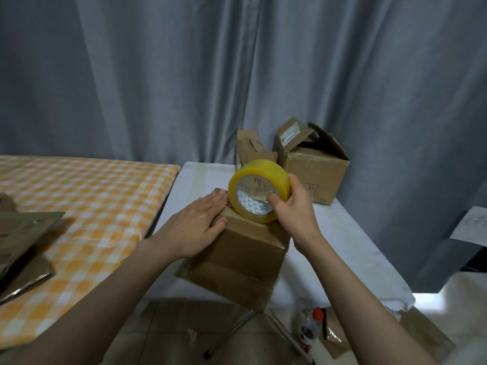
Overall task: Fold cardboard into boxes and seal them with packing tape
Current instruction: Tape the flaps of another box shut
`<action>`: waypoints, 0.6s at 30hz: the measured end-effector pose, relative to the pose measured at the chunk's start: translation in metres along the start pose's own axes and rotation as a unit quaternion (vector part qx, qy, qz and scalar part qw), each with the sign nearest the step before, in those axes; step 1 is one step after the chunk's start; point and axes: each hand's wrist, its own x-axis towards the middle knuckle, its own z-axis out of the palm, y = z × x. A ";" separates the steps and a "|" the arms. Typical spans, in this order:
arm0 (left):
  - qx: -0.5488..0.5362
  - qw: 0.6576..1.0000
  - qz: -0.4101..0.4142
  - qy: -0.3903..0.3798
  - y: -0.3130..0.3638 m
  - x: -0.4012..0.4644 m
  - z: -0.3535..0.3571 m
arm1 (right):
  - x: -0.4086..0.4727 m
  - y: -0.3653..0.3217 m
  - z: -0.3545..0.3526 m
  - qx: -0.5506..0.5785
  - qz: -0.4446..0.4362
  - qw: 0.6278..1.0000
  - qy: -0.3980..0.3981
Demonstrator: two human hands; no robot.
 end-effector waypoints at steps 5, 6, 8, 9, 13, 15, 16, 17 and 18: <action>-0.005 1.000 -0.005 -0.003 -0.003 0.001 0.001 | -0.001 -0.004 -0.023 -0.003 -0.009 0.999 0.030; -0.007 1.000 -0.007 -0.003 -0.003 0.001 0.001 | -0.002 -0.006 -0.029 -0.014 -0.023 0.999 0.040; -0.011 1.000 -0.012 -0.005 -0.003 0.002 -0.001 | -0.003 -0.008 -0.038 -0.047 -0.046 0.996 0.054; -0.006 1.000 -0.011 -0.009 -0.003 0.002 -0.001 | -0.004 -0.009 -0.041 -0.062 -0.053 0.995 0.055; 0.036 0.999 0.008 -0.024 0.002 0.003 0.001 | -0.003 -0.008 -0.047 -0.060 -0.050 0.996 0.032; 0.046 0.999 0.007 -0.025 0.003 0.006 -0.002 | -0.004 -0.004 -0.050 -0.047 -0.026 0.998 0.018; 0.054 0.998 0.010 -0.017 0.006 0.008 -0.002 | -0.006 -0.001 -0.051 -0.036 -0.007 0.999 0.013; 0.061 0.998 0.014 -0.006 0.010 0.010 -0.002 | -0.007 0.002 -0.051 -0.024 0.011 1.000 0.009; 0.059 0.998 0.012 0.001 0.016 0.012 0.000 | -0.008 0.005 -0.050 -0.015 0.023 1.000 0.006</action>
